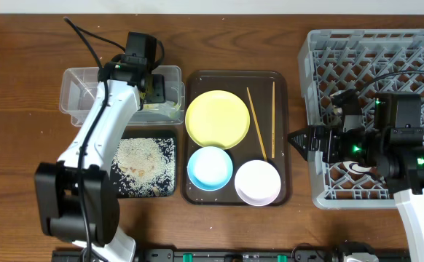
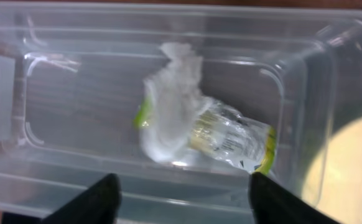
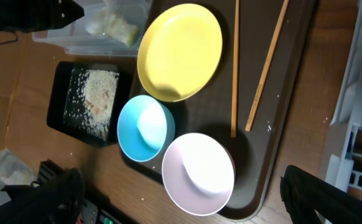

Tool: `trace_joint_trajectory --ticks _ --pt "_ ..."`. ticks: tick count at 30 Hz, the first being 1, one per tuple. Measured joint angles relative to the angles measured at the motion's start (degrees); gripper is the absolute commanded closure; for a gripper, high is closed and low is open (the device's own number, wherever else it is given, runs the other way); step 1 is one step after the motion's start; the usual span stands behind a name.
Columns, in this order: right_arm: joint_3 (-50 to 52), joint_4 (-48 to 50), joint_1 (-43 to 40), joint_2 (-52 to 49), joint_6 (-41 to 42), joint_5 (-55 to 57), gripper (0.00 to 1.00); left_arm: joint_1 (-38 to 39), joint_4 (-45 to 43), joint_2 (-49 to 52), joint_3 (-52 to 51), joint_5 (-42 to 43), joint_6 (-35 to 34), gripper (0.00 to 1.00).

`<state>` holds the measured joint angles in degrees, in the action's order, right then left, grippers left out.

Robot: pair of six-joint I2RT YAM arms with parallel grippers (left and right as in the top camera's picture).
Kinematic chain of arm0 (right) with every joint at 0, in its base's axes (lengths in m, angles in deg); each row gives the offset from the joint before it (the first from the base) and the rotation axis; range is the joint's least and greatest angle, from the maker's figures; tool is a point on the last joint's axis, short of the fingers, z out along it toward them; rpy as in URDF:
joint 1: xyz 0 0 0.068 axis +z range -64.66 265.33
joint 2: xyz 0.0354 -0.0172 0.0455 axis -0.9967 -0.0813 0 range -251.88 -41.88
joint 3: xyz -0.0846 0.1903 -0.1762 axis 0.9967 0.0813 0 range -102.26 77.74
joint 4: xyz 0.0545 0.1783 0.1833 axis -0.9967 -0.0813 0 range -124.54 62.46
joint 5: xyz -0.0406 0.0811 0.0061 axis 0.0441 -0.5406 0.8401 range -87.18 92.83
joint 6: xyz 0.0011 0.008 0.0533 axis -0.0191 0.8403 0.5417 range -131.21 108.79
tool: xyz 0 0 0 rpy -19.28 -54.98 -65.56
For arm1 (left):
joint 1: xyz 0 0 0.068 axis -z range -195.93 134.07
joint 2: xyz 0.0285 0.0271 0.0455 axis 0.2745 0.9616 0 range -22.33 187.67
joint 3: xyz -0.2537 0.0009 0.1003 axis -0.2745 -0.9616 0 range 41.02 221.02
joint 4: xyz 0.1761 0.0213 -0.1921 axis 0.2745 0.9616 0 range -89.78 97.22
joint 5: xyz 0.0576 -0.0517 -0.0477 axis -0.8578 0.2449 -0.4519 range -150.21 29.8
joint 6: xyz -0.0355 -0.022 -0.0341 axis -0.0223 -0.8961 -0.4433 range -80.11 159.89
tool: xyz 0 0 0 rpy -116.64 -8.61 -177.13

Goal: Sort waste into correct bins and load items into the dishwasher rack

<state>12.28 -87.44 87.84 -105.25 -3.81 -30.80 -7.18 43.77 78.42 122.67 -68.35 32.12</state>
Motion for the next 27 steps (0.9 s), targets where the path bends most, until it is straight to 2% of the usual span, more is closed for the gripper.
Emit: trace_joint_trajectory --ticks 5,9,17,27 --pt "0.00 2.29 -0.02 0.00 0.02 0.31 0.01 1.42 3.13 -6.82 0.00 0.92 -0.09 0.18" --pt "0.00 5.88 0.00 0.00 0.04 0.68 0.01 3.63 6.45 -17.46 0.02 0.94 -0.09 0.13" --pt "0.00 7.72 0.00 0.00 0.07 0.87 0.01 6.47 12.72 -37.75 1.40 1.55 -0.09 0.11" --pt "0.00 7.69 0.00 0.00 0.07 0.90 0.01 6.47 14.14 -48.39 1.40 1.55 -0.09 0.10"
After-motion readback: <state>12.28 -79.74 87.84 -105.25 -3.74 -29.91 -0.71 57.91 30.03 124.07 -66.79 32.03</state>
